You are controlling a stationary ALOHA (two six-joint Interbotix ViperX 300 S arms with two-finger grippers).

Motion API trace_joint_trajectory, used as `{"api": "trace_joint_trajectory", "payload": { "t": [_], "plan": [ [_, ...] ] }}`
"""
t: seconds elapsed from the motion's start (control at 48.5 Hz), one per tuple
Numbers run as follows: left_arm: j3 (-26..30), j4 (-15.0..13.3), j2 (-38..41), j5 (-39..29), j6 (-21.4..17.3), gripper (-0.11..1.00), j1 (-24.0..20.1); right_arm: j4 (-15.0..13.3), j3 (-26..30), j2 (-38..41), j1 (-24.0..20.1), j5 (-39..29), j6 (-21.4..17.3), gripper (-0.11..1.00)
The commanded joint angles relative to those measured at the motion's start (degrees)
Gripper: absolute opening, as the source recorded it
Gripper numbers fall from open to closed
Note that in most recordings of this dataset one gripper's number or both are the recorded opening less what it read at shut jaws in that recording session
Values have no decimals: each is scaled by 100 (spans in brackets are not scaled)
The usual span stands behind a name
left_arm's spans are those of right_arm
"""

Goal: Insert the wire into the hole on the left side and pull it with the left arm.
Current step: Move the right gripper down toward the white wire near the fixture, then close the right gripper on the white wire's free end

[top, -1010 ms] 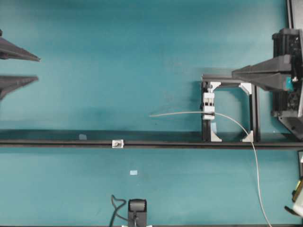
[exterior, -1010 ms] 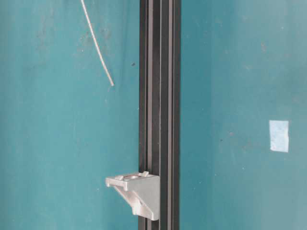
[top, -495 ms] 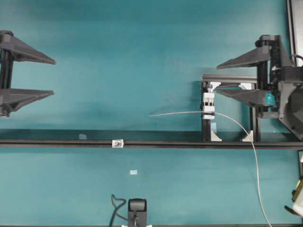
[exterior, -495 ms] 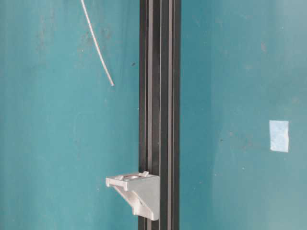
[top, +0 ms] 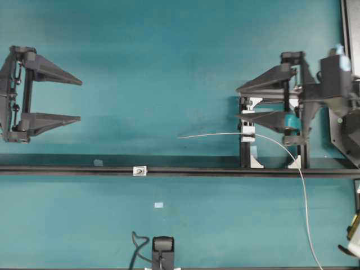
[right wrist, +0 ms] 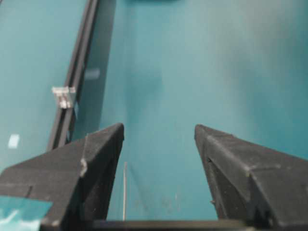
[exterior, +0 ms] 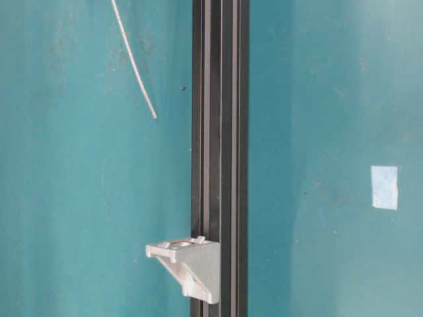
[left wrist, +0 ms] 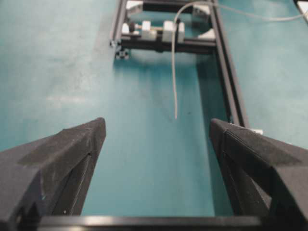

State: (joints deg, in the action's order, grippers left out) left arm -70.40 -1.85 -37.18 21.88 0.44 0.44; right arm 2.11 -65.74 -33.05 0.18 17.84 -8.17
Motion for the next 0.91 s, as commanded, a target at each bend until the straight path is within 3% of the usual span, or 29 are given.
{"api": "trace_joint_trajectory", "payload": {
  "t": [0.0, 0.886],
  "plan": [
    [44, -18, 141, 97, 0, 81, 18, 9, 202, 229, 9, -114, -18, 70],
    [202, -26, 1415, 237, 88, 81, 18, 0, 809, 2065, -334, -185, -281, 70]
  ]
}}
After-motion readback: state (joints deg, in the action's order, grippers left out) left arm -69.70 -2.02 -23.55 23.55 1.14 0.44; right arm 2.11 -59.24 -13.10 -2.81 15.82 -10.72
